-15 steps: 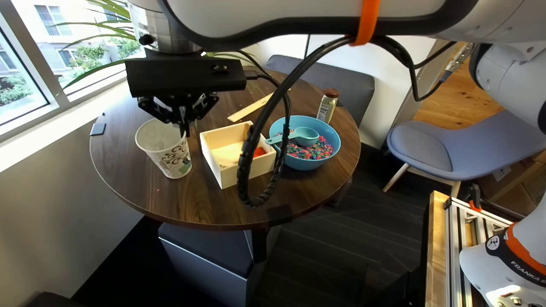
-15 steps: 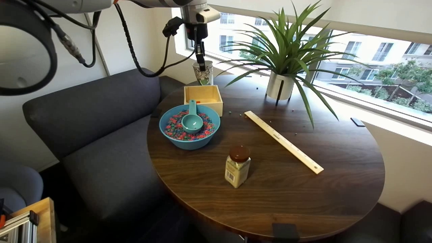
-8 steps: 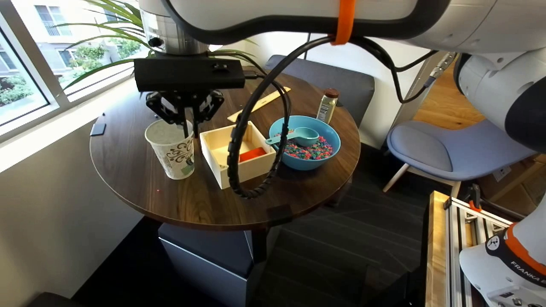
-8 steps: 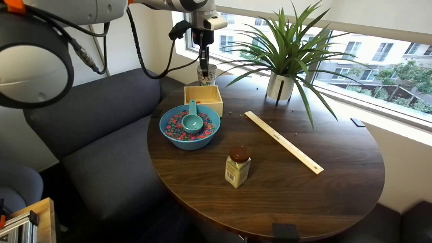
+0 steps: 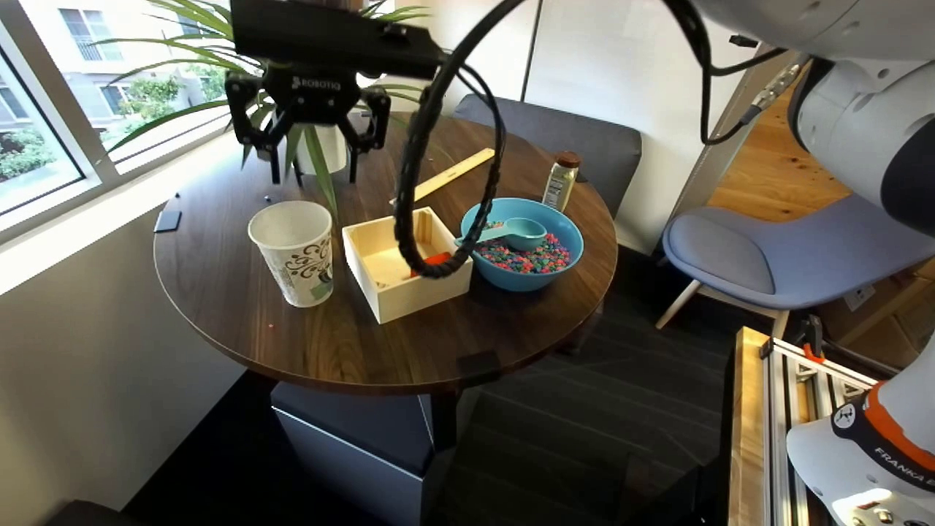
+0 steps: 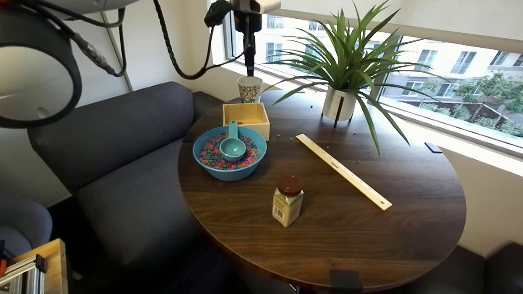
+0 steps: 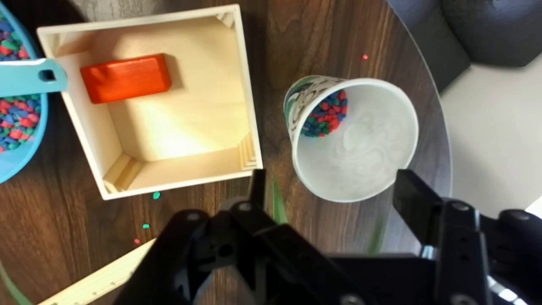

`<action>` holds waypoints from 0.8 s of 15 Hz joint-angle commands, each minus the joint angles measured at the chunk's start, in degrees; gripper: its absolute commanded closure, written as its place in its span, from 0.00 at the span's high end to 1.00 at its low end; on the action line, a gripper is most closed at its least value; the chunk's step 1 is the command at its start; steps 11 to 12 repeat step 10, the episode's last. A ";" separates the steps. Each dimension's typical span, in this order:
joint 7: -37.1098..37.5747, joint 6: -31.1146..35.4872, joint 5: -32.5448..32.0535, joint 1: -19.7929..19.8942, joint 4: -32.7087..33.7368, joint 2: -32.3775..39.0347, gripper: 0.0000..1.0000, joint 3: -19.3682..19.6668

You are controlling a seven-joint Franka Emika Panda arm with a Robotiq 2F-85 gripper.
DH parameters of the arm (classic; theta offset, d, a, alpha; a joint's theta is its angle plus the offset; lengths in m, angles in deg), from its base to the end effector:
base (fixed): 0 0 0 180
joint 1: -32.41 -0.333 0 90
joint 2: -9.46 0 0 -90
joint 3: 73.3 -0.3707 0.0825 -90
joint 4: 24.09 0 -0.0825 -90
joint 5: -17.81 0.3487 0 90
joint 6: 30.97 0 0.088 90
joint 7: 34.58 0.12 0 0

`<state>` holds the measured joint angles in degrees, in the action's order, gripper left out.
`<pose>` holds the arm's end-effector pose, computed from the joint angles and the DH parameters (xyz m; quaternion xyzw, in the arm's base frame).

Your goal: Pick up the paper cup and put it on the table

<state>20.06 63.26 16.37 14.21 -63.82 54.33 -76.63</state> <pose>0.7214 0.2581 0.5493 -0.9521 0.2938 -0.0620 0.0577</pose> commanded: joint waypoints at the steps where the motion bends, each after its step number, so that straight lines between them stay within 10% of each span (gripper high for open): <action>1: -6.07 -5.80 0.56 1.79 -3.10 -6.92 1.00 -0.92; 7: -20.58 -10.47 -0.41 2.53 -14.52 -16.55 1.00 -1.68; 8: -16.12 -13.17 0.09 2.36 -6.11 -11.58 1.00 -0.66; 12: -18.91 -12.28 0.03 2.32 -9.31 -13.55 1.00 -1.09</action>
